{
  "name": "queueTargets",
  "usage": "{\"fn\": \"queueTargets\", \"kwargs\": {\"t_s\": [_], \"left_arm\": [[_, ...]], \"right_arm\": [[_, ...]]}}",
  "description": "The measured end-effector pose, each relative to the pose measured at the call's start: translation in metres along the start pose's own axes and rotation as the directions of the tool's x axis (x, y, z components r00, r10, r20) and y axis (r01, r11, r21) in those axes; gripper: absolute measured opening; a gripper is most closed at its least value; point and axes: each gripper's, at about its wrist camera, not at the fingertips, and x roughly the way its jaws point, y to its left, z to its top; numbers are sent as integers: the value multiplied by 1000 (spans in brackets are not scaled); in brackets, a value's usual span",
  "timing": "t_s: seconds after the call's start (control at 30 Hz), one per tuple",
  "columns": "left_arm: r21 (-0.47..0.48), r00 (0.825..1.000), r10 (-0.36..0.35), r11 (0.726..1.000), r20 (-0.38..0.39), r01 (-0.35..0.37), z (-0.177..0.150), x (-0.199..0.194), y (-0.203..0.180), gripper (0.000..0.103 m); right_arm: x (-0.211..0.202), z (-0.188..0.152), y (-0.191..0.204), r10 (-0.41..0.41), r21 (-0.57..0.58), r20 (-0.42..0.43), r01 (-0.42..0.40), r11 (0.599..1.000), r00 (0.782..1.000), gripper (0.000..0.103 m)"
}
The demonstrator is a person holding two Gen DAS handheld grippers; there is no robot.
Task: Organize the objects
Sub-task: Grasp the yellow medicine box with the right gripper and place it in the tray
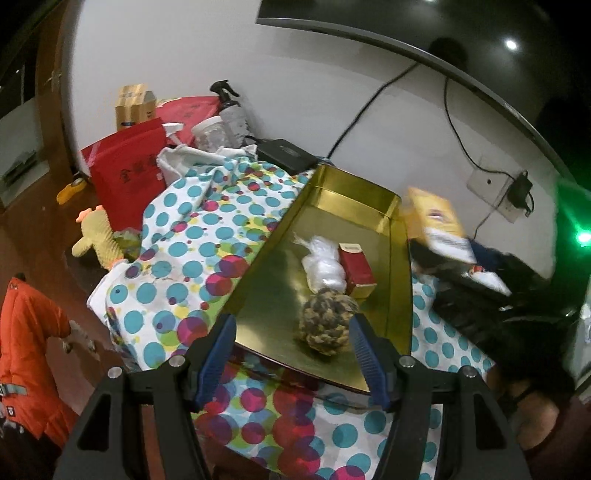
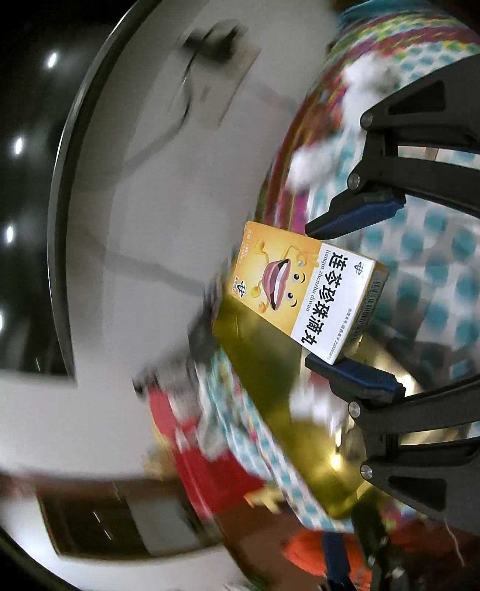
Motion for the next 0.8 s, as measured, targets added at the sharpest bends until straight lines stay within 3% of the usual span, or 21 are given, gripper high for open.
{"fn": "queueTargets", "kwargs": {"t_s": [0.2, 0.33, 0.6, 0.67, 0.73, 0.8], "left_arm": [[-22, 999, 48, 999, -1, -48, 4, -5, 15, 66], [-28, 998, 67, 997, -1, -67, 7, -7, 20, 66], [-3, 994, 106, 994, -19, -106, 7, -4, 14, 66], [-1, 993, 112, 994, -23, -112, 7, -3, 13, 66], [4, 993, 114, 993, -28, -114, 6, -2, 12, 66], [4, 993, 113, 994, -27, -113, 6, -2, 11, 66]], "right_arm": [[35, 11, 57, 65, -122, -74, -74, 990, 995, 61], [50, 11, 61, 79, -89, -121, -90, 992, 990, 61], [55, 9, 54, 61, -67, -134, -71, 995, 989, 61], [55, 11, 52, 69, -64, -129, -77, 995, 989, 64], [52, 11, 49, 63, -60, -117, -70, 996, 991, 82], [46, 12, 46, 41, -56, -93, -46, 997, 995, 85]]}}
